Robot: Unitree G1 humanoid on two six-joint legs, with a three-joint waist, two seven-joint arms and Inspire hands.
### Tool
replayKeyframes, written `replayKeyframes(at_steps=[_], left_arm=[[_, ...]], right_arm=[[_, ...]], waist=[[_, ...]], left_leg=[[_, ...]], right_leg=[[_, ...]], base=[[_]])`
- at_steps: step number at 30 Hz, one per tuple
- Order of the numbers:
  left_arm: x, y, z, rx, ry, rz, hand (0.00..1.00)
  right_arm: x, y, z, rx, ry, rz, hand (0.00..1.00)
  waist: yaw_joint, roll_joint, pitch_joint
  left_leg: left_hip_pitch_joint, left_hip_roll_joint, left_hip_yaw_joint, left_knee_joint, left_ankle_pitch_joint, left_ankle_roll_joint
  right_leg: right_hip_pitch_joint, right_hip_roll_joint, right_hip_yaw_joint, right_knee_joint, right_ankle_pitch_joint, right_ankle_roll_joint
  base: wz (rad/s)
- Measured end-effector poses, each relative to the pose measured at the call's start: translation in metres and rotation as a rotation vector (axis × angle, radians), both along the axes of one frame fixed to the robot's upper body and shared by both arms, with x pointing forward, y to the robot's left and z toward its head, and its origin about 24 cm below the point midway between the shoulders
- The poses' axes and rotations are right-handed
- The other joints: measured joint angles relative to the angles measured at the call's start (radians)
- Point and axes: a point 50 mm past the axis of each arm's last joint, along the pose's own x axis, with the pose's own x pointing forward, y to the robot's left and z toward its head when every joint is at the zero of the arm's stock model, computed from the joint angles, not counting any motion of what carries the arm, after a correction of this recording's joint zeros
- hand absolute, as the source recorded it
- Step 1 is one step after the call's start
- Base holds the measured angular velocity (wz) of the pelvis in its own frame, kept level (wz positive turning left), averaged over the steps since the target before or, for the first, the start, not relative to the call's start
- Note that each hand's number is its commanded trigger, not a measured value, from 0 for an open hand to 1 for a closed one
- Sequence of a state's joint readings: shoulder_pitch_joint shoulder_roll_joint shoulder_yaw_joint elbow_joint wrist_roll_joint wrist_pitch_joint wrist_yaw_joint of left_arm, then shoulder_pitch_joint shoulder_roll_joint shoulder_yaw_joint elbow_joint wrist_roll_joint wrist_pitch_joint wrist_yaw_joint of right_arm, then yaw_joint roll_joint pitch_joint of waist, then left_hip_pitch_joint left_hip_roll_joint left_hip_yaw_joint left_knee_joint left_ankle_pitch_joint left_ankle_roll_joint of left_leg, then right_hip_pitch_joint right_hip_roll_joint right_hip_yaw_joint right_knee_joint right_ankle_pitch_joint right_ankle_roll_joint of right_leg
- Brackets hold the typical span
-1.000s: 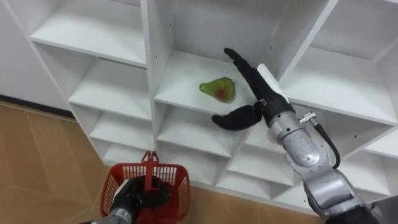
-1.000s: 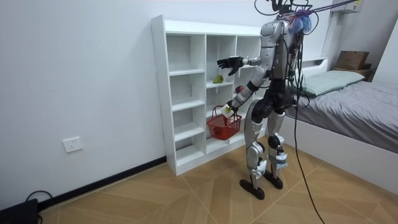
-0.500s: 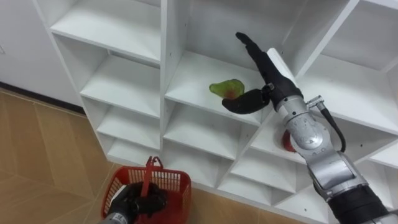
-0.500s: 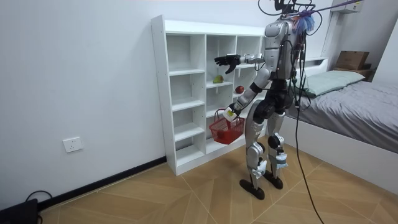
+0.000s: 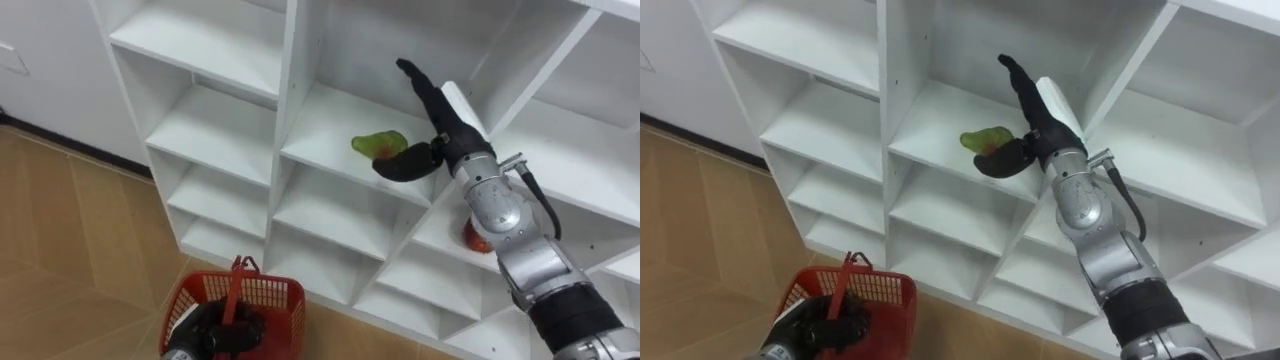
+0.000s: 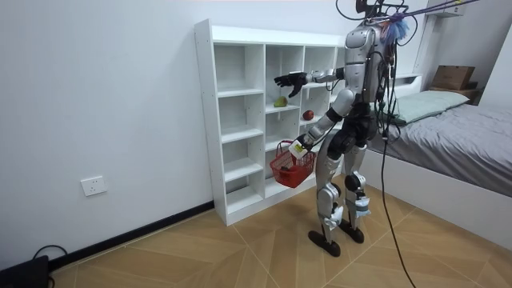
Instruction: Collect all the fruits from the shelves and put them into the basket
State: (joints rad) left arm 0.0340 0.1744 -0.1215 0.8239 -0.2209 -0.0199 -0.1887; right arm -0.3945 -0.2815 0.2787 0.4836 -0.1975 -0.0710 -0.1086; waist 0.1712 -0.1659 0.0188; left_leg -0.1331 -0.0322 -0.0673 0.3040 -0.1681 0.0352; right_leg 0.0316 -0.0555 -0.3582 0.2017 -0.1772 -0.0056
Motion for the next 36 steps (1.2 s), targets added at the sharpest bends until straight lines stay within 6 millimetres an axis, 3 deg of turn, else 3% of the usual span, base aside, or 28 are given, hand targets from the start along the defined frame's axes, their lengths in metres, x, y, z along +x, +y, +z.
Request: replayKeyframes(at_steps=[8, 19, 27, 36], left_arm=[[-0.001, -0.002, -0.001, -0.007, 0.001, 0.002, 1.0], [-0.007, 0.0, -0.004, 0.032, 0.033, -0.04, 1.0], [-0.014, 0.001, -0.01, 0.045, 0.074, -0.058, 1.0], [-0.013, 0.001, -0.009, 0.042, 0.072, -0.064, 1.0]], right_arm=[[0.011, -0.003, 0.009, -0.001, -0.047, -0.027, 0.0], [0.016, -0.012, 0.001, -0.018, -0.012, -0.06, 0.0], [0.015, -0.019, -0.012, -0.037, 0.042, -0.088, 0.0], [0.021, -0.019, -0.002, -0.056, 0.008, -0.085, 0.0]], waist=[[0.004, 0.013, 0.0043], [0.024, 0.027, 0.0088], [0.02, 0.029, 0.0098], [0.009, 0.028, 0.0097]], left_leg=[[-0.054, 0.0, -0.002, 0.006, 0.01, 0.001], [-0.087, -0.003, -0.002, 0.0, 0.011, 0.003], [-0.096, -0.017, -0.019, -0.001, 0.014, 0.008], [-0.136, -0.019, -0.02, 0.002, 0.022, 0.013]], right_leg=[[-0.051, 0.0, -0.002, 0.004, 0.007, -0.003], [-0.087, -0.004, -0.001, 0.004, 0.007, -0.002], [-0.089, -0.013, -0.011, 0.003, 0.002, 0.005], [-0.137, -0.019, -0.014, 0.02, 0.003, 0.007]], base=[[0.0], [0.0], [0.09], [0.0]])
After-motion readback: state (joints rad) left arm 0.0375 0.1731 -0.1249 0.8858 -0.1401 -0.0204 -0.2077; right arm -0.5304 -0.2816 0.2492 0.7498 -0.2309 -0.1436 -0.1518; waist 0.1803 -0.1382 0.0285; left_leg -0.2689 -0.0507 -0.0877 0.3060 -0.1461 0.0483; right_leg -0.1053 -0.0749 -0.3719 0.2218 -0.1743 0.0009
